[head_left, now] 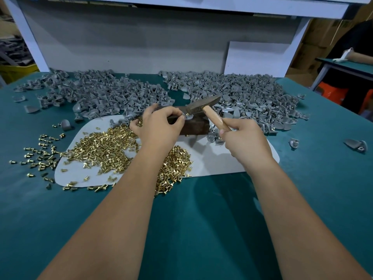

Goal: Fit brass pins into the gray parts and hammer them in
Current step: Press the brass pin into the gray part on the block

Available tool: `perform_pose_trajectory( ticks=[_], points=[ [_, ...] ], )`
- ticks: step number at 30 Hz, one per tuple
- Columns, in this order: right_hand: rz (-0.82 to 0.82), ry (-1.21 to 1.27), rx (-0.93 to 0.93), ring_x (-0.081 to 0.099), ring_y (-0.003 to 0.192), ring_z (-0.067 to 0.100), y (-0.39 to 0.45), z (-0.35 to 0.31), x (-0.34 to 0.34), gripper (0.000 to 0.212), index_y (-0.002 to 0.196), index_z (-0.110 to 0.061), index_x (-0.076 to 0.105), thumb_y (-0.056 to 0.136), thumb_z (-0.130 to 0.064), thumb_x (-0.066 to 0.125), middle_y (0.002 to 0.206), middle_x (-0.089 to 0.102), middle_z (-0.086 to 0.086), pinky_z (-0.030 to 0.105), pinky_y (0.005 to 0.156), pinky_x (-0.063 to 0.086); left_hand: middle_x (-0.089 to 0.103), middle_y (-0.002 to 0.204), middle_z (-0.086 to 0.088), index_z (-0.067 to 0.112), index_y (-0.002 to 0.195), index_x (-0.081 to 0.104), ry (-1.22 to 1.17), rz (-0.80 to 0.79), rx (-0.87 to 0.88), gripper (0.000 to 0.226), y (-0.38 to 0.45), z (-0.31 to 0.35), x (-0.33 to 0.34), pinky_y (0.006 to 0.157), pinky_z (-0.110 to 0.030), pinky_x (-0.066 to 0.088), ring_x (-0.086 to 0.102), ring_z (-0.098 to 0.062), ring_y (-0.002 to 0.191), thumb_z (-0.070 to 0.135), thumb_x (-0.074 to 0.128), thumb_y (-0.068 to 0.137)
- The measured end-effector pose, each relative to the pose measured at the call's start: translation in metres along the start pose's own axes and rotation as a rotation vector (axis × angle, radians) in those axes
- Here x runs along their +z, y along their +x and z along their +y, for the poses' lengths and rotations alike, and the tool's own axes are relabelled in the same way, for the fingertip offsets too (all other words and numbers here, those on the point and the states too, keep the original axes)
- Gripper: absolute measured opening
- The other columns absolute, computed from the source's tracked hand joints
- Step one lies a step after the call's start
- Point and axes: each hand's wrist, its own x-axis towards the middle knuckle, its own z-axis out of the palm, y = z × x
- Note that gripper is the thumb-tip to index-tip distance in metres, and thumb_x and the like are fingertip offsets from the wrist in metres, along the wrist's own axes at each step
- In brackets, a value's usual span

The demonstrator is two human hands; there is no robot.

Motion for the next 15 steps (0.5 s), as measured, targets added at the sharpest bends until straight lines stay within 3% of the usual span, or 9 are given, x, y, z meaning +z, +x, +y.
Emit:
perform_pose_trajectory(
  ticks=[4, 10, 12, 15],
  points=[
    [0.075, -0.046, -0.038, 0.056, 0.063, 0.019, -0.005, -0.002, 0.0, 0.027, 0.106, -0.041, 0.065, 0.087, -0.026, 0.053, 0.072, 0.062, -0.013, 0.029, 0.057, 0.04, 0.059, 0.13, 0.013, 0.046, 0.083, 0.063, -0.009, -0.009, 0.003, 0.007, 0.001, -0.001, 0.0, 0.112, -0.054, 0.011, 0.028, -0.011, 0.142, 0.044, 0.066, 0.088],
    [0.156, -0.137, -0.016, 0.058, 0.075, 0.025, -0.005, -0.001, -0.007, 0.019, 0.106, -0.024, 0.063, 0.09, -0.023, 0.053, 0.073, 0.057, -0.01, 0.035, 0.068, 0.049, 0.058, 0.133, 0.012, 0.047, 0.081, 0.061, -0.028, -0.041, -0.009, 0.008, 0.001, -0.001, -0.002, 0.111, -0.049, 0.01, 0.027, -0.008, 0.142, 0.046, 0.065, 0.089],
    [0.162, -0.166, 0.016, 0.058, 0.073, 0.025, -0.002, 0.001, -0.009, 0.019, 0.105, -0.02, 0.063, 0.091, -0.023, 0.052, 0.083, 0.064, -0.001, 0.033, 0.065, 0.047, 0.056, 0.136, 0.01, 0.046, 0.082, 0.061, -0.031, -0.053, -0.014, 0.007, 0.001, 0.0, -0.003, 0.11, -0.048, 0.009, 0.026, -0.008, 0.143, 0.046, 0.065, 0.089],
    [0.158, -0.265, 0.071, 0.052, 0.064, 0.019, 0.003, 0.005, -0.011, 0.015, 0.099, -0.019, 0.063, 0.091, -0.023, 0.051, 0.076, 0.06, -0.001, 0.027, 0.053, 0.036, 0.054, 0.139, 0.008, 0.046, 0.083, 0.062, -0.05, -0.062, -0.021, 0.007, 0.0, 0.001, -0.004, 0.11, -0.049, 0.009, 0.026, -0.009, 0.143, 0.044, 0.066, 0.089]
  ],
)
